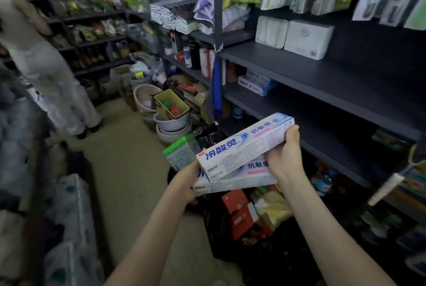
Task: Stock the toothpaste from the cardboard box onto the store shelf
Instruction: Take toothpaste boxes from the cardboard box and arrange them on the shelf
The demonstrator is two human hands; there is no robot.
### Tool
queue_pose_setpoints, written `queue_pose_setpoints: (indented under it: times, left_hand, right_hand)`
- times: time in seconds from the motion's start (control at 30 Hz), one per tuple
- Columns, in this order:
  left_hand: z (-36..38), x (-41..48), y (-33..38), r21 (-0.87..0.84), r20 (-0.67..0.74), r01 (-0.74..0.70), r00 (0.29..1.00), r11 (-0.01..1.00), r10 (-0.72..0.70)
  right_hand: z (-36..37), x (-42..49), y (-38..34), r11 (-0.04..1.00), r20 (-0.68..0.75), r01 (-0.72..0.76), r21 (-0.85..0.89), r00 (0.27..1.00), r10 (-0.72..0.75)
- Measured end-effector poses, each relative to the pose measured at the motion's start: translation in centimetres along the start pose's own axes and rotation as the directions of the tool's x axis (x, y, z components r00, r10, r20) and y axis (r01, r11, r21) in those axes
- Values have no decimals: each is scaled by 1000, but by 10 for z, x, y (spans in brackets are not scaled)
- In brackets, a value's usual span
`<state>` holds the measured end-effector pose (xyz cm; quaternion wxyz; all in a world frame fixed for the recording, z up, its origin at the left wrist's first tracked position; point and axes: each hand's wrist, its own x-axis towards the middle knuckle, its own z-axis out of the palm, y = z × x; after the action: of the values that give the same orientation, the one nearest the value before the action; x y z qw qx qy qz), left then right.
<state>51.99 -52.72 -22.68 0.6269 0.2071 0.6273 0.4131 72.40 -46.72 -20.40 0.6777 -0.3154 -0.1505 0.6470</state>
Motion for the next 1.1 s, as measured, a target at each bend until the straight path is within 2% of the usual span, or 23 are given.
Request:
queue_pose_setpoints:
  times: [0.07,0.13,0.3,0.5,0.6,0.7,0.77,0.87,0.93,1.0,1.03,1.07,1.1]
  left_hand:
    - [-8,25,19,-6,-10,-9,1000,1000,9]
    - [-15,54,42,-18,-4,-25,1000,1000,25]
    - [-20,132,114,12,-18,-18,1000,1000,18]
    - [-16,220,192,44,-20,-6,1000,999,7]
    - [-16,269,225,26,1,-17,1000,1000,17]
    - [-22,330,256,99,36,-20,999,995,17]
    - [-25,371,274,163,47,-24,999,986,17]
    - [-29,436,294,245,59,-19,998,969,4]
    - [-29,473,302,276,74,-36,997,960,16]
    - [-27,507,306,292,102,-59,994,955,30]
    - [-25,523,308,293,115,-73,993,953,40]
    - [-23,536,308,289,131,-85,990,953,49]
    - [-20,548,309,277,148,-94,987,956,54]
  right_hand:
    - [6,34,9,999,96,-35,-24,995,37]
    - [16,69,13,994,112,-89,-71,989,96]
    - [53,155,31,925,12,-150,-349,986,164]
    - [89,256,42,809,-71,-109,-577,994,83]
    - [93,295,48,858,-139,-179,-482,982,127]
    - [79,333,60,930,-269,-249,-269,947,176]
    - [70,352,73,966,-374,-217,-140,915,151]
    - [57,382,97,997,-517,-75,-9,854,59]
    - [49,402,113,999,-562,-26,32,826,39]
    - [47,422,124,987,-497,-22,156,862,98]
    - [43,432,129,988,-478,2,154,875,73]
    - [40,439,135,995,-477,67,75,878,-23]
    - [40,447,141,989,-502,120,-89,852,-149]
